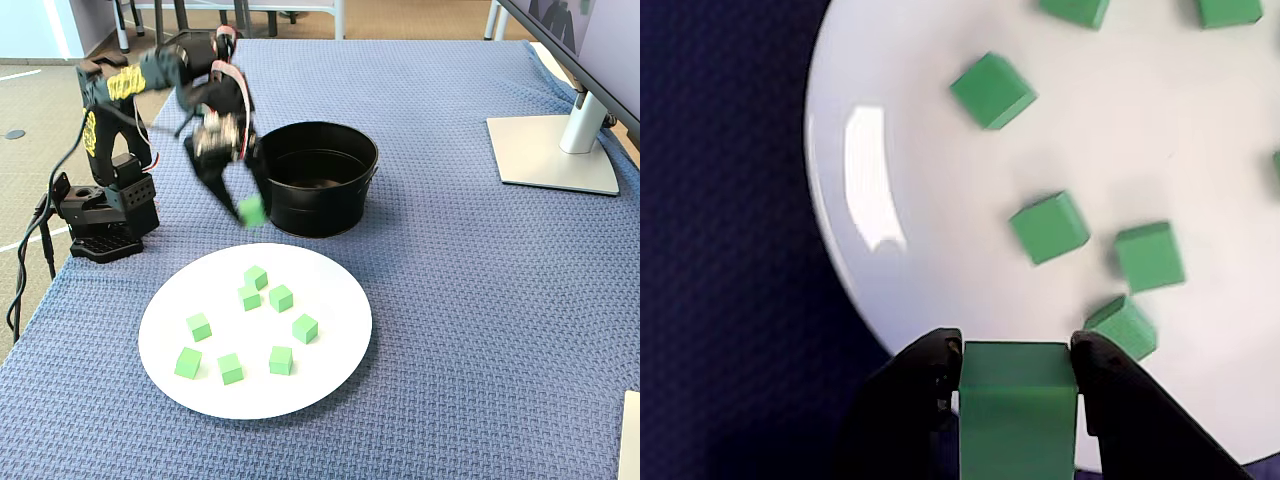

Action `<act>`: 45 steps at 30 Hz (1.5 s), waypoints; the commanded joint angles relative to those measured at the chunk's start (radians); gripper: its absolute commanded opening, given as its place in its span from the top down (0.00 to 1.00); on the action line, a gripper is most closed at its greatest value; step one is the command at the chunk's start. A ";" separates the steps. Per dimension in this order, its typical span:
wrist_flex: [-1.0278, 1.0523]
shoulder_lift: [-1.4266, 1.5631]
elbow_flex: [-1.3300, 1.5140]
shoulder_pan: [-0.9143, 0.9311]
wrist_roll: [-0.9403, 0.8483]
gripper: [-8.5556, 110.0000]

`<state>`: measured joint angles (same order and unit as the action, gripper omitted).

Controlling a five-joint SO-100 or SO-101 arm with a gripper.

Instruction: Pick up the green cubes from the white plate and place them in the black recipient

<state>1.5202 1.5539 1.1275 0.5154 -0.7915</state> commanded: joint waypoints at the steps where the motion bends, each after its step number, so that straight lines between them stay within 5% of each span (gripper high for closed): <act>1: -0.081 0.268 0.229 -0.158 0.175 0.93; 6: -0.135 0.341 0.368 -0.411 0.354 0.93; 16: -0.227 -0.032 0.204 -0.673 0.548 0.93; 17: -0.230 -0.026 0.210 -0.687 0.555 0.89; 19: -0.229 0.006 0.239 -0.715 0.509 0.62; 22: -0.222 0.048 0.253 -0.723 0.480 0.47; 32: -0.097 0.144 0.137 -0.589 0.364 0.44; 45: -0.127 -0.069 0.034 -0.103 -0.138 0.45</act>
<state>1.4450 1.4987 1.1842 0.3206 -0.8038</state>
